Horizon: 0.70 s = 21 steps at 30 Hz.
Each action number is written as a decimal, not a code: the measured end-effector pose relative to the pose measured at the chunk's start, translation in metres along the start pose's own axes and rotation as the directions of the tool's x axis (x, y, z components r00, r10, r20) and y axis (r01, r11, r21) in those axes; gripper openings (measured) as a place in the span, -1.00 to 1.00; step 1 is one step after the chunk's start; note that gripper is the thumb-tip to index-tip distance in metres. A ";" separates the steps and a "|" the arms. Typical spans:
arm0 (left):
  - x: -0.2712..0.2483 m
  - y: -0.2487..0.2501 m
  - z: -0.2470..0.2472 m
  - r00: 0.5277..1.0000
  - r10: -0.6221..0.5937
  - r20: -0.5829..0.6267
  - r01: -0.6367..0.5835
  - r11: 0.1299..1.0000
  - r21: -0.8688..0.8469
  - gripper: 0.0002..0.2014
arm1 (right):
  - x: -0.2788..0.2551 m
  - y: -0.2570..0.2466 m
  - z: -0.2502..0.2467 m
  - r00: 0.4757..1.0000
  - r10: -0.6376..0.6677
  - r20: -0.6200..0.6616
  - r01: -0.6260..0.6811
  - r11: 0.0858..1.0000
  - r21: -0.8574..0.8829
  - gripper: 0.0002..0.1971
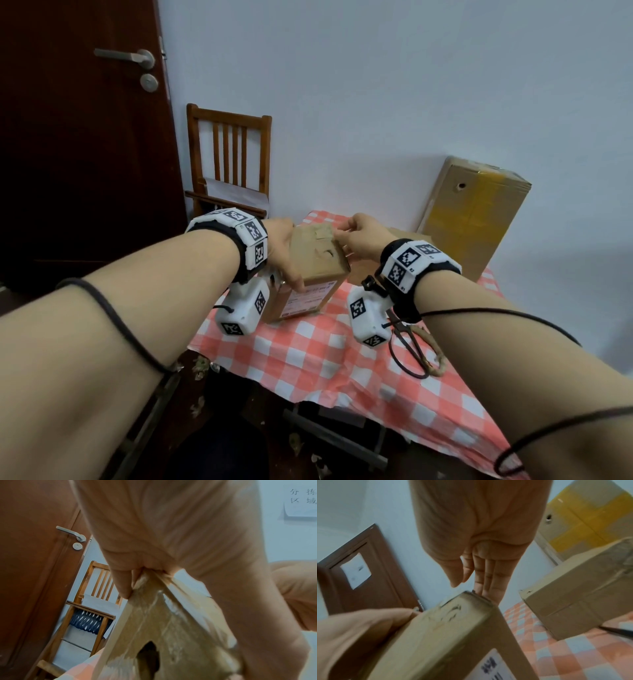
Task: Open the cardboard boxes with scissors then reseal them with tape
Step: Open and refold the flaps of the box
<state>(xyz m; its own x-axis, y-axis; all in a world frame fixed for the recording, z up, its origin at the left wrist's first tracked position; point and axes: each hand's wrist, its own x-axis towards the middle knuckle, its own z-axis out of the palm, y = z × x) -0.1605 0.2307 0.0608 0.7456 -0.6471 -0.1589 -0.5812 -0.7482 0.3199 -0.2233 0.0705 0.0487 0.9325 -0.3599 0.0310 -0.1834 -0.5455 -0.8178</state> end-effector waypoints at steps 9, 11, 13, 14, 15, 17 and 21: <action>-0.007 0.009 -0.003 0.999 -0.001 0.040 0.002 1.000 -0.018 -0.28 | -0.011 0.010 -0.008 0.997 0.026 0.066 -0.029 0.998 0.057 -0.81; -0.006 0.012 -0.004 1.000 -0.025 0.010 0.024 0.987 0.160 -0.16 | -0.012 0.014 -0.007 0.999 0.020 0.042 -0.023 0.998 0.063 -0.81; 0.001 0.012 -0.006 0.999 -0.034 -0.023 0.039 0.952 0.303 0.00 | -0.012 0.019 -0.009 0.998 0.036 0.044 -0.040 0.996 0.084 -0.79; 0.003 0.013 -0.006 0.999 -0.041 -0.019 0.045 0.943 0.330 0.02 | -0.013 0.021 -0.011 0.998 0.045 0.047 -0.049 0.995 0.082 -0.84; 0.006 0.015 -0.007 0.999 -0.046 -0.006 0.045 0.940 0.338 -0.02 | -0.014 0.023 -0.013 0.997 0.057 0.052 -0.061 0.996 0.067 -0.88; 0.006 0.023 -0.006 0.998 -0.062 0.019 0.051 0.933 0.357 -0.21 | -0.016 0.028 -0.018 0.996 0.069 0.053 -0.072 0.996 0.049 -0.85; 0.009 0.034 0.009 0.999 -0.053 -0.009 0.053 0.934 0.354 -0.57 | -0.022 0.038 -0.027 0.997 0.072 0.030 -0.074 0.996 0.053 -0.83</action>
<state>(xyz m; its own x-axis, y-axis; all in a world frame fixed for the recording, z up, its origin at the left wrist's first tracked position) -0.1760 0.1984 0.0621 0.7782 -0.6054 -0.1672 -0.6189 -0.7844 -0.0403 -0.2590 0.0373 0.0325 0.9258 -0.3753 -0.0455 -0.2348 -0.4764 -0.8473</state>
